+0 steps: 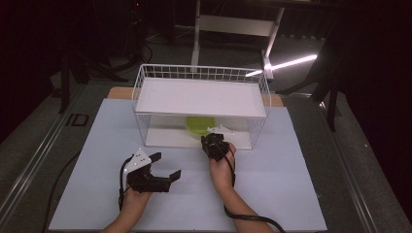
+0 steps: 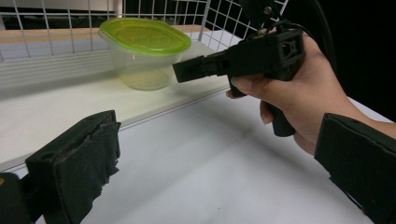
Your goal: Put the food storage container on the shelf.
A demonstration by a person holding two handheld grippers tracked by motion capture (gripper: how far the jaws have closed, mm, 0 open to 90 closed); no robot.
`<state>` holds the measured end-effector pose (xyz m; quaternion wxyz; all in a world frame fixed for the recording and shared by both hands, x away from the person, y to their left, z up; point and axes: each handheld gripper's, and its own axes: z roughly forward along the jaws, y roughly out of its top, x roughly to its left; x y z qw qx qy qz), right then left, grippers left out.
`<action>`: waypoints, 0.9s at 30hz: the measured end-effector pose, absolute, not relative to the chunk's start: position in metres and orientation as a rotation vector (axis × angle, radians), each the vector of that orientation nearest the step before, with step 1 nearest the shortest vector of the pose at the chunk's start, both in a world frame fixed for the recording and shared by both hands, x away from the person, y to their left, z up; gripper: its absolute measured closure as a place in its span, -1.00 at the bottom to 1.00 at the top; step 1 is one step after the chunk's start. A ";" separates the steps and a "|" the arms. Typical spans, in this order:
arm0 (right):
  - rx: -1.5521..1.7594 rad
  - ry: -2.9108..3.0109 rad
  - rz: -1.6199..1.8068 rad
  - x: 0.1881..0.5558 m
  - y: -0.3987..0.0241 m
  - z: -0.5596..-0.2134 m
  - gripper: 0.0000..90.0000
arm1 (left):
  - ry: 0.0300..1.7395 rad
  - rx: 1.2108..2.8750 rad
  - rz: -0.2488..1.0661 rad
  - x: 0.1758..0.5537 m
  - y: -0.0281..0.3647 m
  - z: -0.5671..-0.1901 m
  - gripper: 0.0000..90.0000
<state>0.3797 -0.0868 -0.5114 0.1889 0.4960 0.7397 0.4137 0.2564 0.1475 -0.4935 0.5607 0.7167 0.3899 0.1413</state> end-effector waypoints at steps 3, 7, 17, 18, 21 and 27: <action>1.400 2.086 1.162 0.383 -0.086 -0.511 1.00 | 0.914 1.690 0.335 0.256 0.147 -0.494 -0.98; 1.405 2.098 1.154 0.383 -0.086 -0.512 0.96 | 0.902 1.700 0.327 0.257 0.147 -0.493 -0.98; 1.274 2.192 1.202 0.341 -0.095 -0.504 0.35 | 0.876 1.700 0.311 0.259 0.153 -0.487 -0.98; 1.263 2.195 1.223 0.337 -0.097 -0.501 0.23 | 0.872 1.706 0.310 0.260 0.153 -0.486 -0.98; 1.188 2.204 1.252 0.325 -0.101 -0.493 -0.06 | 0.839 1.746 0.310 0.259 0.152 -0.483 -0.98; 1.073 2.271 1.285 0.305 -0.108 -0.485 -0.61 | 0.808 1.755 0.292 0.254 0.153 -0.476 -0.98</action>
